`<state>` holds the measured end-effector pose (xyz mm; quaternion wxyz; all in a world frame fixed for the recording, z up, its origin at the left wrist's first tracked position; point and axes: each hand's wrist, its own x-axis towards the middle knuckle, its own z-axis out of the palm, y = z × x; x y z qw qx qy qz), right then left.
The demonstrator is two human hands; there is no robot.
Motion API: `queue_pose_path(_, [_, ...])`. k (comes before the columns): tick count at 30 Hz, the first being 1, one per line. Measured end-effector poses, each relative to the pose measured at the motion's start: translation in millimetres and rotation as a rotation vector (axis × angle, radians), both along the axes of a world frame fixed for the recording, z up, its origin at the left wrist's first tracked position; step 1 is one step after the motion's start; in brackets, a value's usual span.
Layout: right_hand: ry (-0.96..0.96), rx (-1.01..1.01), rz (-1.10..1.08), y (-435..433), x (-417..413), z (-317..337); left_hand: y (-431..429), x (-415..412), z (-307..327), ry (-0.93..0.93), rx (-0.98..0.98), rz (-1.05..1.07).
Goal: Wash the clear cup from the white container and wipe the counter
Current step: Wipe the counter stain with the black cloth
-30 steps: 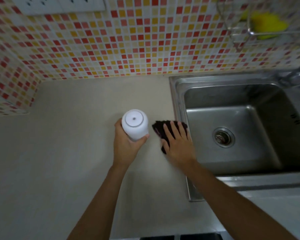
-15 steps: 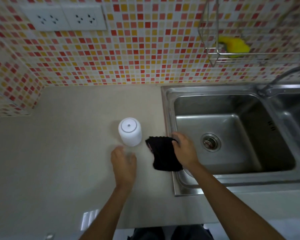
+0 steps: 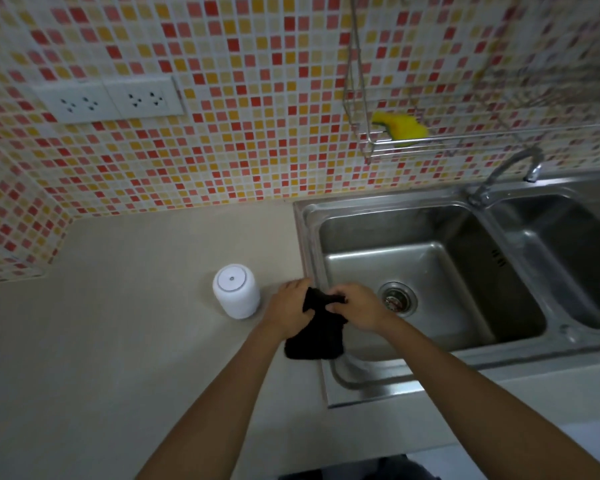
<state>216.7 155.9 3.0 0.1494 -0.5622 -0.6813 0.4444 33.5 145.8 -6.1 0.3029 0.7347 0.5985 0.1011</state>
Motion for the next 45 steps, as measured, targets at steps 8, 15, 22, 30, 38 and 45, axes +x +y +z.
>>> queue_pose_path(8, [0.105, 0.179, -0.01, 16, 90, 77, 26, 42, 73, -0.079, 0.119, -0.083])
queue_pose_path(15, [0.317, 0.291, -0.1, 64, 169, 168, 61, 110, 164, -0.213, 0.352, -0.023])
queue_pose_path(22, [0.527, 0.35, -0.227, 122, 228, 252, 119, 184, 254, -0.261, 0.546, 0.009])
queue_pose_path(30, [0.583, 0.243, -0.315, 199, 256, 268, 204, 223, 278, -0.285, 0.463, 0.121])
queue_pose_path(38, [0.343, 0.336, -0.365, 251, 257, 219, 242, 234, 253, -0.394, 0.338, 0.223])
queue_pose_path(45, [0.19, 0.395, -0.346, 276, 248, 201, 262, 241, 224, -0.388, 0.336, 0.3])
